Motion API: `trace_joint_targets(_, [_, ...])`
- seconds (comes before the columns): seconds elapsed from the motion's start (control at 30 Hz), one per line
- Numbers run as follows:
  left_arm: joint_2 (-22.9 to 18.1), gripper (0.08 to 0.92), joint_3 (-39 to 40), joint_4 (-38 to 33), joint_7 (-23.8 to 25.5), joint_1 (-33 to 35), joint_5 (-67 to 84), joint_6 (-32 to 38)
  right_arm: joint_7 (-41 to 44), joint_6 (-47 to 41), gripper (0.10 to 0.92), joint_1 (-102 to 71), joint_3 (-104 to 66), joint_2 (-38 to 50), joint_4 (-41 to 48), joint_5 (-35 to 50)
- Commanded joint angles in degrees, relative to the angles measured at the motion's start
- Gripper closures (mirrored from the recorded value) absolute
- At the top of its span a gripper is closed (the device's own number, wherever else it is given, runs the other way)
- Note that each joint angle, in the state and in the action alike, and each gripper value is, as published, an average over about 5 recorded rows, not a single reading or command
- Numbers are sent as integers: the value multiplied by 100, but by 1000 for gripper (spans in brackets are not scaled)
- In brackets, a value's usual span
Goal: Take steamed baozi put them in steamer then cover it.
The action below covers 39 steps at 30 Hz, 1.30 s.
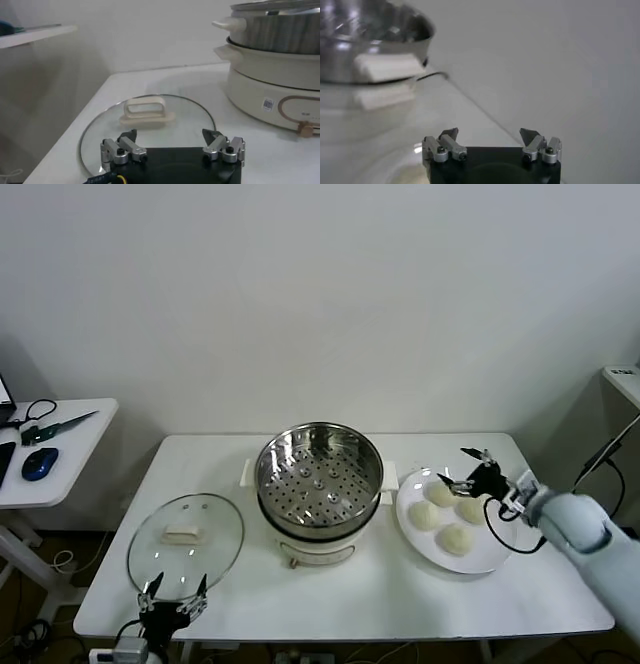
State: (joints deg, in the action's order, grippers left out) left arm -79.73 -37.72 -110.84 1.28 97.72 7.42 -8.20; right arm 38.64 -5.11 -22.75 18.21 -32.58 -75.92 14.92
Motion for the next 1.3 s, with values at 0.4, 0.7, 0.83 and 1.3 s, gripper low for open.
trace_joint_targets(0.4, [-3,177,0,37,11,14,10,49,3302,744,203,5333,5498,-1000,2681,-278])
trace_joint_targets(0.7, [-2,177,-62,-63,33,9,6,20,2972,325,203,4333,4998,-2087,3681,-60])
trace_joint_targets(0.83, [-12,177,-72,-88,41,6,-1,-4,2973,378,203,3905,4625,-2424,4180,-328])
trace_joint_targets(1.3, [12,177,-130,5,25,58,-1,73,2700,522,203,3125,3888,-3030,4793,-1102])
